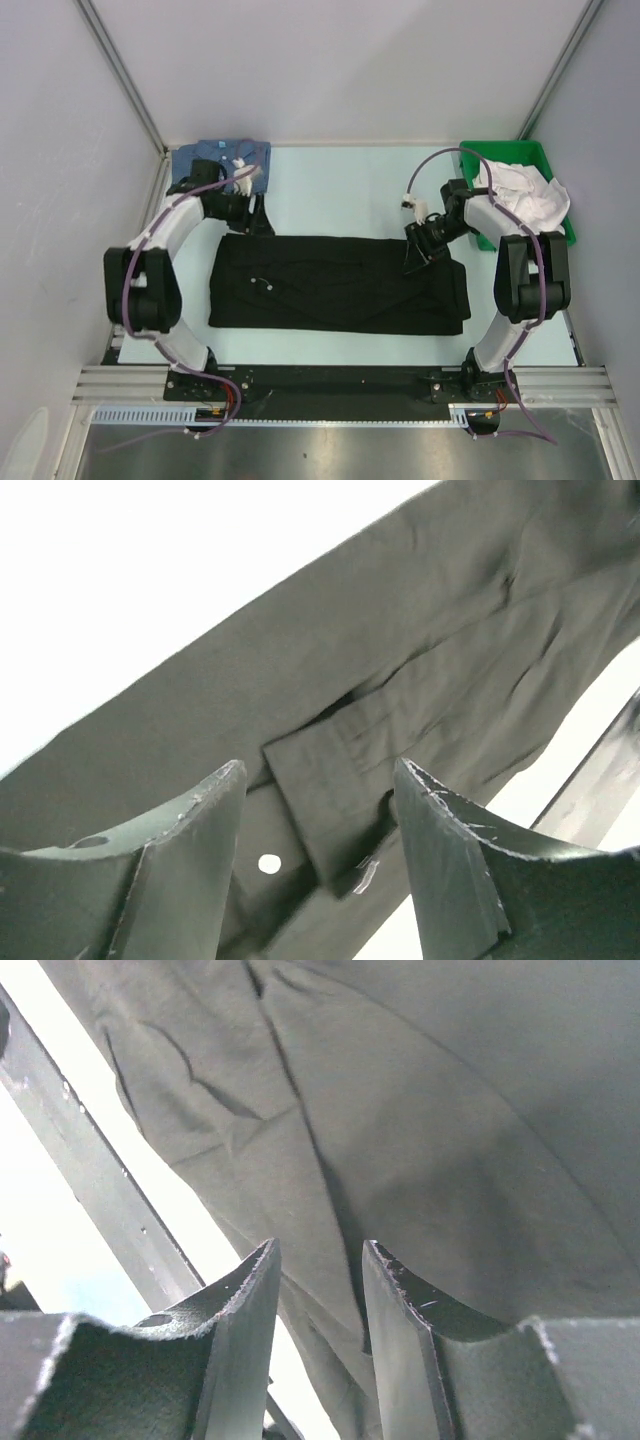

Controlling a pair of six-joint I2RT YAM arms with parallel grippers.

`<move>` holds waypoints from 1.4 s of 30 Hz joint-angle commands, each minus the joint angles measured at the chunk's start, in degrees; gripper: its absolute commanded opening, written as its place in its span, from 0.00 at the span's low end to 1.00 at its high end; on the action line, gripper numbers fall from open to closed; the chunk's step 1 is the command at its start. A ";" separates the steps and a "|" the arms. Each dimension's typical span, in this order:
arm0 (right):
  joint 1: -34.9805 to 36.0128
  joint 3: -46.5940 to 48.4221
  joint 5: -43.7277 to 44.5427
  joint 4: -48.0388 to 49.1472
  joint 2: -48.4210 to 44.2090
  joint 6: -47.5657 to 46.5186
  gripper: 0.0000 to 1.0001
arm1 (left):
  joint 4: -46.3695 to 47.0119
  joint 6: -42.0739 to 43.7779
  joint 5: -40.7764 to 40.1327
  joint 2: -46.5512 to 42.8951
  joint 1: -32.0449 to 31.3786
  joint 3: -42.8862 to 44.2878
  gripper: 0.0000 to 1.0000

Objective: Fold and stack the long sleeve shirts
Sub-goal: Fold the shirt

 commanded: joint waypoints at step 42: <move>4.96 2.49 6.64 -1.66 3.09 -1.70 0.48 | -14.24 5.69 -4.10 11.19 -9.07 7.54 0.00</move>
